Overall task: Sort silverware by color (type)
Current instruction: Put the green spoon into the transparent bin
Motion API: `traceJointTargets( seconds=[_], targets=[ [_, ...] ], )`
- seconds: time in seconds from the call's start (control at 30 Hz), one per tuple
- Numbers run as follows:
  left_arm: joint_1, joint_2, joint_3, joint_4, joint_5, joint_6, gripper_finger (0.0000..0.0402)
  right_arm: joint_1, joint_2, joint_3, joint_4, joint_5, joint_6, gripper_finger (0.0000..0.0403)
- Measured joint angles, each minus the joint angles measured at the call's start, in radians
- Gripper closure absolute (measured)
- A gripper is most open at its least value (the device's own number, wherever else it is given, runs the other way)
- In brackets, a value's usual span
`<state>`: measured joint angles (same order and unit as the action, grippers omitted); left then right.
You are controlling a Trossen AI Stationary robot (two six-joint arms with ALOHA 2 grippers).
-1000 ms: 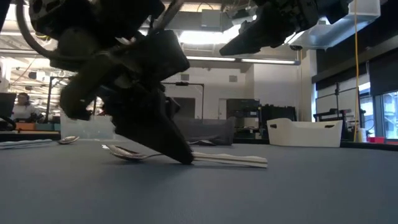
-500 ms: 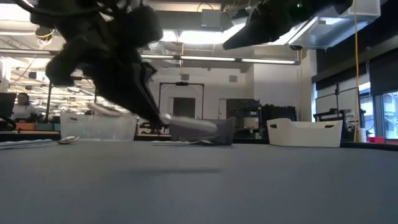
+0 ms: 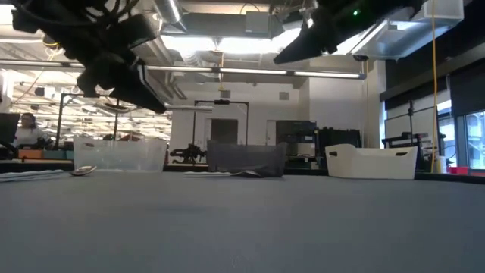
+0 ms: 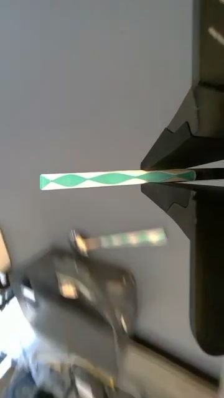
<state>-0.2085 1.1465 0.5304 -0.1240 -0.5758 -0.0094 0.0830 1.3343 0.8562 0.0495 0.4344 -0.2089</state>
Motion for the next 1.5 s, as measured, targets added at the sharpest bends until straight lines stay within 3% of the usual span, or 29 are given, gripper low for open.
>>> traceJointTargets(
  seconds=[0.27, 0.53, 0.83, 1.03, 1.5],
  targets=[
    [0.191, -0.198, -0.101, 0.002, -0.15, 0.05, 0.0371, -0.011, 0.047, -0.001, -0.021, -0.054, 0.058, 0.0221],
    [0.41, -0.231, -0.142, 0.005, -0.28, 0.123, 0.037, -0.011, 0.046, -0.001, -0.097, -0.14, 0.144, 0.0221],
    [0.662, -0.222, -0.15, 0.023, -0.173, 0.181, 0.037, -0.011, 0.046, -0.002, -0.153, -0.267, 0.268, 0.0221],
    [0.799, -0.156, -0.15, 0.077, -0.047, 0.23, 0.037, -0.011, 0.046, -0.002, -0.152, -0.271, 0.283, 0.0221],
    [0.966, 0.007, -0.15, 0.309, 0.02, 0.344, 0.037, -0.011, 0.046, -0.002, -0.137, -0.261, 0.282, 0.0221]
  ],
)
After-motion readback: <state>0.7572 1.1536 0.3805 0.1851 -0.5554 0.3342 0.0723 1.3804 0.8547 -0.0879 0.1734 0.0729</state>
